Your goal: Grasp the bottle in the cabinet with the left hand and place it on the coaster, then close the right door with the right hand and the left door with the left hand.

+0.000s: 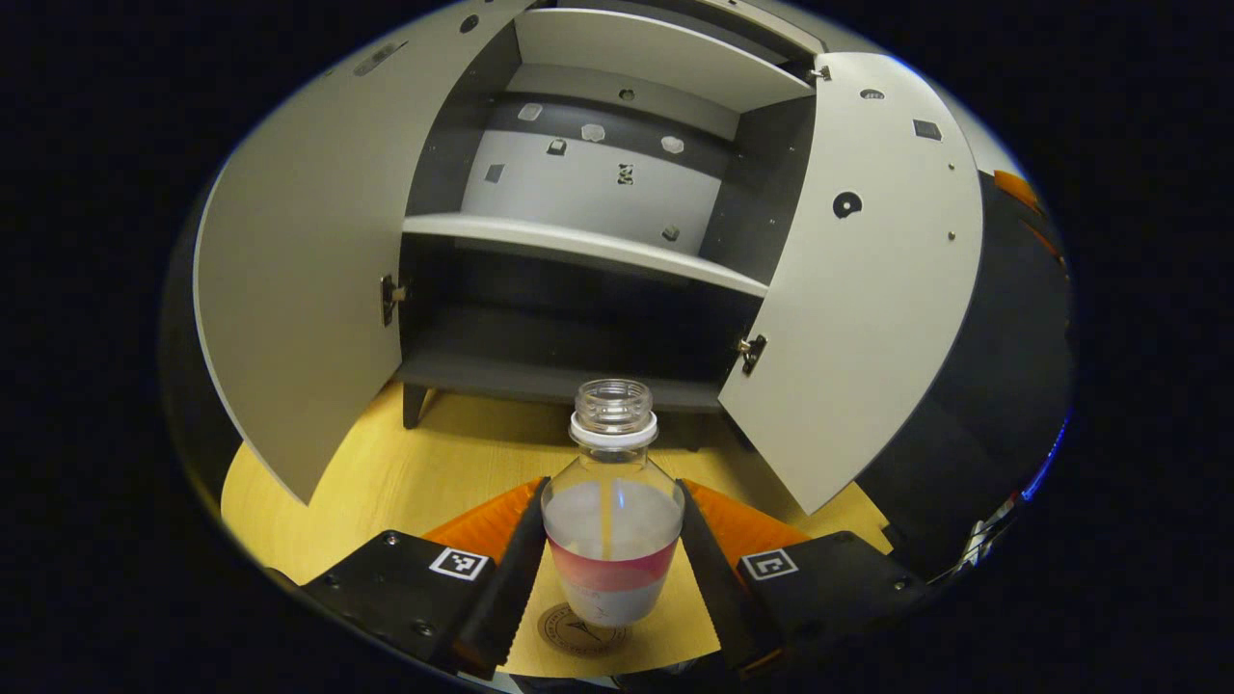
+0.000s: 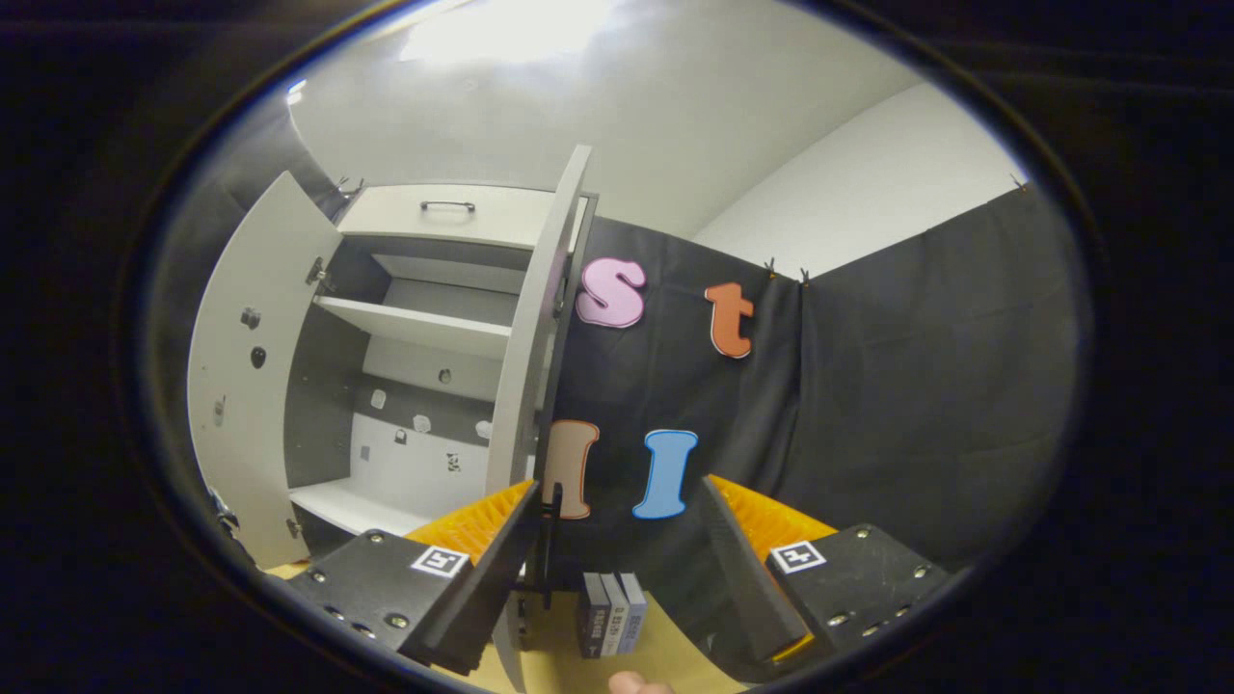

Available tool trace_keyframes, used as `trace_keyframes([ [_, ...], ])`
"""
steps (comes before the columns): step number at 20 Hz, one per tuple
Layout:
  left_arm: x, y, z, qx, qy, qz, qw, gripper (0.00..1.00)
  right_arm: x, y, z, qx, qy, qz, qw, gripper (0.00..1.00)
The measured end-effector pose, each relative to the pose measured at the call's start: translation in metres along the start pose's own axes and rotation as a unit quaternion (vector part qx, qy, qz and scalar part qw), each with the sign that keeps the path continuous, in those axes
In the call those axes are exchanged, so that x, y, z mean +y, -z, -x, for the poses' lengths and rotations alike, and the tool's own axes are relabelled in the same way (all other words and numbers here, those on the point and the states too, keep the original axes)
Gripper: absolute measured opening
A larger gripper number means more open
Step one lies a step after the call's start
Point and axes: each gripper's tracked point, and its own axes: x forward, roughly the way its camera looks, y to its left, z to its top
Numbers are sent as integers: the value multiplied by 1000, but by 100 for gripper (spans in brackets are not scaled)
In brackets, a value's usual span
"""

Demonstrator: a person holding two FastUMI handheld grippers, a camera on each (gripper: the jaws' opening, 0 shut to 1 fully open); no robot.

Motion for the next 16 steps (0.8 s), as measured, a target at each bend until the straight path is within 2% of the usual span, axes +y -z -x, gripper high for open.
trace_keyframes([
  [8,14,53,-11,32,-23,30,999,81,-8,-1,3,-2,-3,13,1000,96],
  [16,21,76,-22,30,-42,5,999,81,-17,2,1,3,-4,18,1000,97],
])
